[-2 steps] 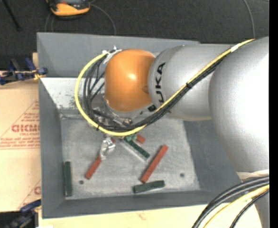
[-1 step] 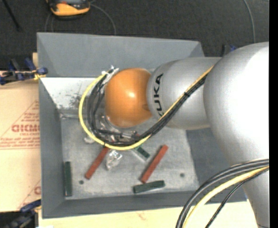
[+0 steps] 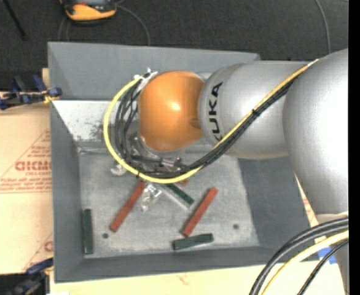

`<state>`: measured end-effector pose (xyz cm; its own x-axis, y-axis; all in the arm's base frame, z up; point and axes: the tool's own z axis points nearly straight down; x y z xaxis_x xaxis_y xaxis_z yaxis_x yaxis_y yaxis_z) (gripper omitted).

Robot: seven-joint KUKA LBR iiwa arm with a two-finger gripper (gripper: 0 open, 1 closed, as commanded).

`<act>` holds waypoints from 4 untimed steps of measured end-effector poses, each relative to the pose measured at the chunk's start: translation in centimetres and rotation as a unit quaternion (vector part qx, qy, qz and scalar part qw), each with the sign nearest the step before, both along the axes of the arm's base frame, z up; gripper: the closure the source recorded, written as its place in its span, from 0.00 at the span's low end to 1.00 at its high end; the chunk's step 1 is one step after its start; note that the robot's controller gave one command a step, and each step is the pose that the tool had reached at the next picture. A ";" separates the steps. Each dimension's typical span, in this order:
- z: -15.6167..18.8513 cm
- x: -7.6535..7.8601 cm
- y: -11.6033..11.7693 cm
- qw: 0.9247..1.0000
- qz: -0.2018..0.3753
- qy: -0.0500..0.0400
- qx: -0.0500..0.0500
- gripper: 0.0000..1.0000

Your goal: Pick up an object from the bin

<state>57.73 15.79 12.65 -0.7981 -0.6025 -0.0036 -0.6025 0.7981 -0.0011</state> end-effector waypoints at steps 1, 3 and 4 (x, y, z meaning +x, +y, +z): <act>-4.9 0.5 -4.5 0.998 -0.062 -0.001 0.001 0.00; -4.4 0.5 -4.5 0.998 -0.065 0.002 -0.002 1.00; -4.4 0.5 -4.5 0.998 -0.065 0.002 -0.001 1.00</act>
Offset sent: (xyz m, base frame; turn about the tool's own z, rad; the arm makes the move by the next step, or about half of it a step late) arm -0.0098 0.0001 -0.0565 -0.3460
